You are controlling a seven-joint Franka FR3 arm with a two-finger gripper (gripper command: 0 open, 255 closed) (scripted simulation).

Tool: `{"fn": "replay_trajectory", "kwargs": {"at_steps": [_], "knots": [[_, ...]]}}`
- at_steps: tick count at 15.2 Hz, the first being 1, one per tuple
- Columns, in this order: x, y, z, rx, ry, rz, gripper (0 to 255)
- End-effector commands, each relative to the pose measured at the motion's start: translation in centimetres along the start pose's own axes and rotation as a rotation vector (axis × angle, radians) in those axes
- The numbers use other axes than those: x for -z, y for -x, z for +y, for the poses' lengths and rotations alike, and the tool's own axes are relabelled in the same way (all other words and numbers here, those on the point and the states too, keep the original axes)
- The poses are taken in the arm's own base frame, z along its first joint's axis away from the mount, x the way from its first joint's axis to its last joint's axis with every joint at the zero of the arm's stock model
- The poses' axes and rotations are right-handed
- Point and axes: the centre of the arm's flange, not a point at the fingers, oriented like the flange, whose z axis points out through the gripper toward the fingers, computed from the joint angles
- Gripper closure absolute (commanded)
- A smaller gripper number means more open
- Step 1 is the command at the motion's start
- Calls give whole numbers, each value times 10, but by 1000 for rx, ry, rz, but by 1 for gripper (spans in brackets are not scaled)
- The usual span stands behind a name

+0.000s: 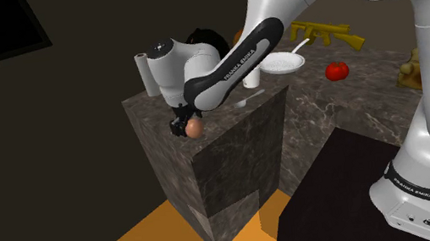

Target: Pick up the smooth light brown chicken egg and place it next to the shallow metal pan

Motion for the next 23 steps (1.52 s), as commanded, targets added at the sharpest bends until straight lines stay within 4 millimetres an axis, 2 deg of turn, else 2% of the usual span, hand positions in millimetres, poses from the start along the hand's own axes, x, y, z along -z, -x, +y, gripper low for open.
{"fn": "replay_trajectory", "kwargs": {"at_steps": [1,8,9,18,23], "knots": [[-7,2,-1,0,0,0,0],[-6,2,-1,0,0,0,0],[-6,2,-1,0,0,0,255],[-7,2,-1,0,0,0,255],[19,-3,6,0,0,0,255]]}}
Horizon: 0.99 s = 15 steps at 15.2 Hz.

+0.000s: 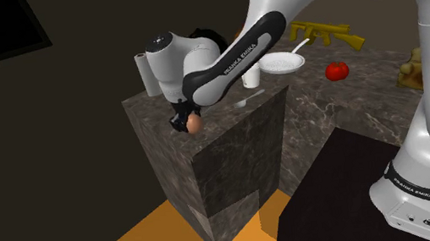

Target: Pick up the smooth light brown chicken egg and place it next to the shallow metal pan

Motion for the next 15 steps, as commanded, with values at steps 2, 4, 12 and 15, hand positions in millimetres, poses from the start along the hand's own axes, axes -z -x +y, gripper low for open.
{"fn": "replay_trajectory", "kwargs": {"at_steps": [2,4,12,15], "knots": [[15,-3,3,0,0,0,255],[25,-5,6,0,0,0,255],[65,-13,17,0,0,0,255],[80,-16,21,0,0,0,255]]}}
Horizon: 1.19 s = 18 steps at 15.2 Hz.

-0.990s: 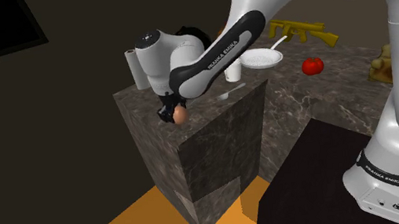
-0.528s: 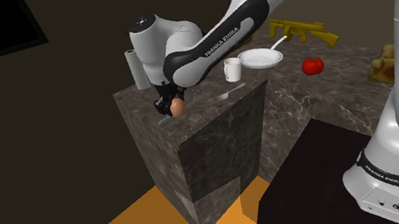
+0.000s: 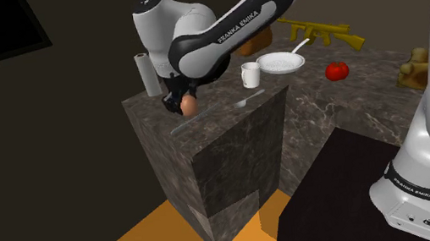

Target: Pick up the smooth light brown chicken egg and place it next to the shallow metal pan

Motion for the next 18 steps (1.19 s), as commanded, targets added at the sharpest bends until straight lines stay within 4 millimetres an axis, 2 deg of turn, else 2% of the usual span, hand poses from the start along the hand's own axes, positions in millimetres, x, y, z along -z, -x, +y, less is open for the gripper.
{"fn": "replay_trajectory", "kwargs": {"at_steps": [1,9,18], "knots": [[10,-2,3,0,0,0,255],[46,-9,13,0,0,0,255],[25,34,122,0,0,0,255]]}}
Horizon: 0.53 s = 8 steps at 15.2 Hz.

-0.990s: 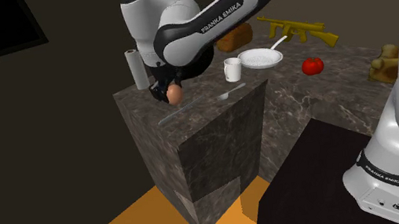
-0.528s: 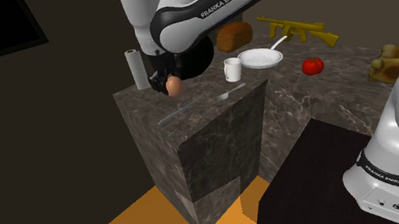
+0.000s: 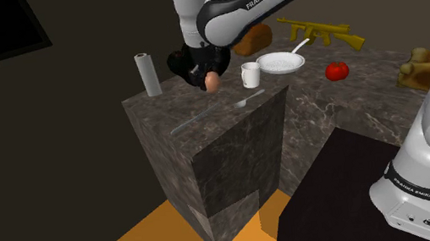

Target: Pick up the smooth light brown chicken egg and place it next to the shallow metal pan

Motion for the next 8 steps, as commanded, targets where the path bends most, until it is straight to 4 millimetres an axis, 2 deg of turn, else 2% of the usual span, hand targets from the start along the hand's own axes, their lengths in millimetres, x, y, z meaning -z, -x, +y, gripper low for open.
{"fn": "replay_trajectory", "kwargs": {"at_steps": [1,8], "knots": [[-6,12,28,0,-1,1,255],[-22,45,113,0,-1,1,255]]}}
